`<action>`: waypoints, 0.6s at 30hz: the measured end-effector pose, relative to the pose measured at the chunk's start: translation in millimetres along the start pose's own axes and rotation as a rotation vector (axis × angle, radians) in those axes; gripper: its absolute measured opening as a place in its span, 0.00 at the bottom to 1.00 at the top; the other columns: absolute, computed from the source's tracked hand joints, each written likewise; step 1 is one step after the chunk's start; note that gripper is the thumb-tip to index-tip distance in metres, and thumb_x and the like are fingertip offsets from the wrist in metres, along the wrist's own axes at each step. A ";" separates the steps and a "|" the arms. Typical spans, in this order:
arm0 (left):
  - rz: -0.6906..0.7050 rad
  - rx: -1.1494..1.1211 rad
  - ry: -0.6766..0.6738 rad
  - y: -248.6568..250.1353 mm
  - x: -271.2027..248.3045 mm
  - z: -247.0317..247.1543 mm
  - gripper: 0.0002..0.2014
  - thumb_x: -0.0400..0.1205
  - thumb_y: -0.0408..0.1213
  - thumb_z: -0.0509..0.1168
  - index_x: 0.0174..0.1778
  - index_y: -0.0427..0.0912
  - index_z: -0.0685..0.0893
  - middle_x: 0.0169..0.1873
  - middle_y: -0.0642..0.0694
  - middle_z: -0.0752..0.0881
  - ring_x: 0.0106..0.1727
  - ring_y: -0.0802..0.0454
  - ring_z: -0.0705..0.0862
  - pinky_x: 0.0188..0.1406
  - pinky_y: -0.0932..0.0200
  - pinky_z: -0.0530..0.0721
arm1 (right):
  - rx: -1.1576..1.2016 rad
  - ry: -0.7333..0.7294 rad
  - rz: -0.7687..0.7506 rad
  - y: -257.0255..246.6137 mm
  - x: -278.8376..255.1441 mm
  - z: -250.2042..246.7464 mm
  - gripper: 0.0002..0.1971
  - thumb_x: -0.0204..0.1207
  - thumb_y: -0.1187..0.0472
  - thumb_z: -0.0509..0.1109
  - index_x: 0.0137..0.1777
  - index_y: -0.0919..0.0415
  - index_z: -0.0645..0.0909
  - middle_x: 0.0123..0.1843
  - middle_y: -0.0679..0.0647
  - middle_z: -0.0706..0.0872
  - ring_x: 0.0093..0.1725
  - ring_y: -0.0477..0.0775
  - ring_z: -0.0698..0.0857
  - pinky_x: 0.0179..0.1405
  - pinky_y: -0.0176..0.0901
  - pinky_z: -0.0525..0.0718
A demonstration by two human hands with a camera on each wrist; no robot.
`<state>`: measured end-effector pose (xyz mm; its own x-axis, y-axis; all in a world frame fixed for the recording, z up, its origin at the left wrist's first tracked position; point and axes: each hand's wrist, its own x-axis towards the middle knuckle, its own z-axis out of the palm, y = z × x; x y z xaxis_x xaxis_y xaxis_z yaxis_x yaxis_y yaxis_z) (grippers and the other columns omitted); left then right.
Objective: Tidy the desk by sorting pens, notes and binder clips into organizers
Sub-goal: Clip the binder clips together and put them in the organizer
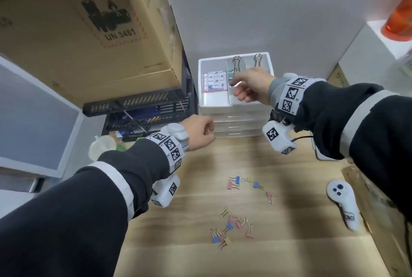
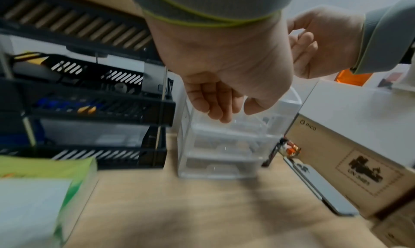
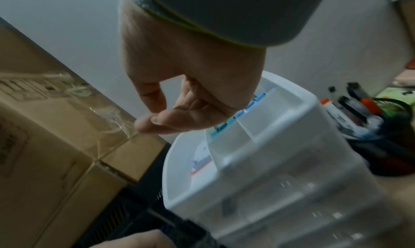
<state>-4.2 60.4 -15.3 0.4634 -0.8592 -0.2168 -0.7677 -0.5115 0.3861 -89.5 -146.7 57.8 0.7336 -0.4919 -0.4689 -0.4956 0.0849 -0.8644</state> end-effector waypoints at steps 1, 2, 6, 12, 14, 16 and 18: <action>-0.007 0.004 -0.028 -2.0 -5.4 9.0 0.03 0.74 0.43 0.67 0.42 0.51 0.82 0.30 0.57 0.83 0.31 0.60 0.80 0.32 0.60 0.77 | -0.031 -0.047 0.029 11.4 -3.3 4.6 0.08 0.76 0.63 0.71 0.52 0.67 0.83 0.25 0.56 0.87 0.20 0.51 0.83 0.17 0.34 0.77; -0.016 0.004 -0.055 -4.1 -11.1 19.6 0.03 0.74 0.44 0.67 0.42 0.51 0.82 0.30 0.56 0.83 0.32 0.57 0.81 0.33 0.59 0.78 | -0.063 -0.090 0.054 24.7 -5.6 9.7 0.07 0.76 0.63 0.72 0.51 0.67 0.83 0.27 0.57 0.88 0.21 0.51 0.84 0.18 0.35 0.78; -0.059 0.015 -0.139 -14.2 -31.6 61.4 0.05 0.75 0.42 0.70 0.45 0.49 0.83 0.35 0.53 0.85 0.38 0.51 0.81 0.36 0.58 0.75 | -0.237 -0.210 0.140 80.4 -10.5 24.9 0.04 0.77 0.66 0.72 0.47 0.67 0.83 0.38 0.61 0.92 0.29 0.53 0.90 0.23 0.38 0.85; -0.131 -0.017 -0.338 -29.0 -72.2 133.3 0.03 0.76 0.37 0.70 0.43 0.47 0.83 0.38 0.52 0.84 0.41 0.49 0.83 0.42 0.55 0.82 | -0.916 -0.216 0.168 181.9 -15.1 28.5 0.02 0.68 0.64 0.69 0.36 0.58 0.82 0.36 0.57 0.93 0.32 0.54 0.87 0.41 0.51 0.92; -0.124 -0.013 -0.358 -34.3 -82.5 148.3 0.02 0.75 0.37 0.70 0.43 0.46 0.86 0.39 0.52 0.86 0.42 0.48 0.85 0.43 0.55 0.85 | -1.086 -0.202 0.220 211.7 -19.1 29.3 0.07 0.65 0.55 0.74 0.33 0.57 0.81 0.34 0.51 0.90 0.32 0.53 0.86 0.38 0.47 0.90; -0.134 -0.021 -0.362 -37.1 -88.7 159.0 0.04 0.75 0.37 0.69 0.44 0.45 0.87 0.41 0.51 0.88 0.43 0.48 0.87 0.44 0.54 0.86 | -1.174 -0.200 0.249 241.0 -19.4 31.6 0.16 0.56 0.42 0.79 0.33 0.54 0.83 0.32 0.46 0.88 0.31 0.51 0.86 0.39 0.45 0.90; -0.154 -0.029 -0.339 -38.4 -88.9 167.1 0.04 0.75 0.38 0.69 0.43 0.46 0.87 0.42 0.51 0.89 0.43 0.48 0.87 0.45 0.52 0.88 | -1.194 -0.184 0.249 257.9 -24.2 35.9 0.19 0.48 0.40 0.79 0.35 0.50 0.83 0.32 0.45 0.88 0.32 0.51 0.87 0.40 0.48 0.91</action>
<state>-89.9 154.3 -160.7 0.3961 -0.7298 -0.5572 -0.6854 -0.6388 0.3494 -218.4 -81.7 -160.3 0.5647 -0.4381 -0.6994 -0.6746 -0.7332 -0.0854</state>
